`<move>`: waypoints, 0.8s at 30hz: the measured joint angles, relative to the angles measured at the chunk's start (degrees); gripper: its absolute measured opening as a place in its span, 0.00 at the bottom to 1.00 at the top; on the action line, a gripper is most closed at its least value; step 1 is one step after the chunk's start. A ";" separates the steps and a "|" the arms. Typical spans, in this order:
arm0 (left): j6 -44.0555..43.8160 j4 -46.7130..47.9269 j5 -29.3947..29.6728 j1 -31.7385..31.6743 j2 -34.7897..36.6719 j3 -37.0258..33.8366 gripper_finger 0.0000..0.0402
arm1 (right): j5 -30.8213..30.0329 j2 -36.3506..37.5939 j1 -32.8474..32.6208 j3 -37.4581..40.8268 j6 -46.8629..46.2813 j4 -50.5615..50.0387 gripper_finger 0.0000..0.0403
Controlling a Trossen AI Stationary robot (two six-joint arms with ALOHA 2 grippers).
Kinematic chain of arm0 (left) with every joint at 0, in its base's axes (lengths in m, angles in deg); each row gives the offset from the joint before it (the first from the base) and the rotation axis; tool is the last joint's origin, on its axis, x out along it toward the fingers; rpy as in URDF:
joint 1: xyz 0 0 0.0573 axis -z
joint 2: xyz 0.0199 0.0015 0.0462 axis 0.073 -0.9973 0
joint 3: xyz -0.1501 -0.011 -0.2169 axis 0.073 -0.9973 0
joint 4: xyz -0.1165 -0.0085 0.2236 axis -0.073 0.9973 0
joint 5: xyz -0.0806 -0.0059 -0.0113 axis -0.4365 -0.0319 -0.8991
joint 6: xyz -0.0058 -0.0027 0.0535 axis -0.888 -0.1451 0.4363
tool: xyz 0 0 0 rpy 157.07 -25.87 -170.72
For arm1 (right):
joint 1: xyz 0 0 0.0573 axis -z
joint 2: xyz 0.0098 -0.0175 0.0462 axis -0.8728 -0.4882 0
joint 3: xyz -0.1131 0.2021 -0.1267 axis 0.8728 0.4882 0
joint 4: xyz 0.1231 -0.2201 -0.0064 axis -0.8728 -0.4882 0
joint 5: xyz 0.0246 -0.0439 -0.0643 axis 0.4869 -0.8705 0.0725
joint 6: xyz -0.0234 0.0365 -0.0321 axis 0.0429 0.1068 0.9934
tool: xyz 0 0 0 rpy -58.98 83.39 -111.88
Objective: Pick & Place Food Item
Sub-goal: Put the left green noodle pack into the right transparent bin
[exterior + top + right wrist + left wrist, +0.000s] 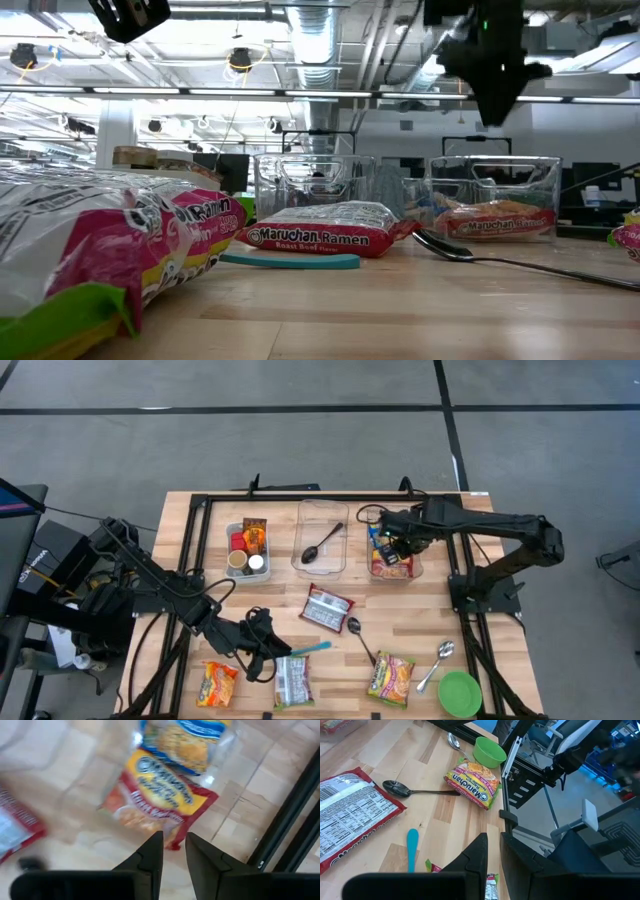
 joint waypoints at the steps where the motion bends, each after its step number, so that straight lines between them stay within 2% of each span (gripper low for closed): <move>1: 0.00 -0.01 0.01 0.00 0.00 0.00 0.11 | -0.04 0.00 -1.31 -1.41 -0.42 -0.70 0.19; 12: 0.03 -0.99 0.00 0.00 0.00 0.00 0.11 | -3.25 0.00 -20.52 -13.57 -12.44 -3.76 0.19; 18: 0.09 -1.55 0.00 0.00 0.00 0.00 0.11 | -3.63 -0.02 -31.54 -14.24 -21.99 -3.81 0.19; 24: 0.13 -1.53 -0.37 -0.01 0.00 -0.01 0.11 | -9.21 -0.02 -42.61 -14.22 -33.29 -3.82 0.19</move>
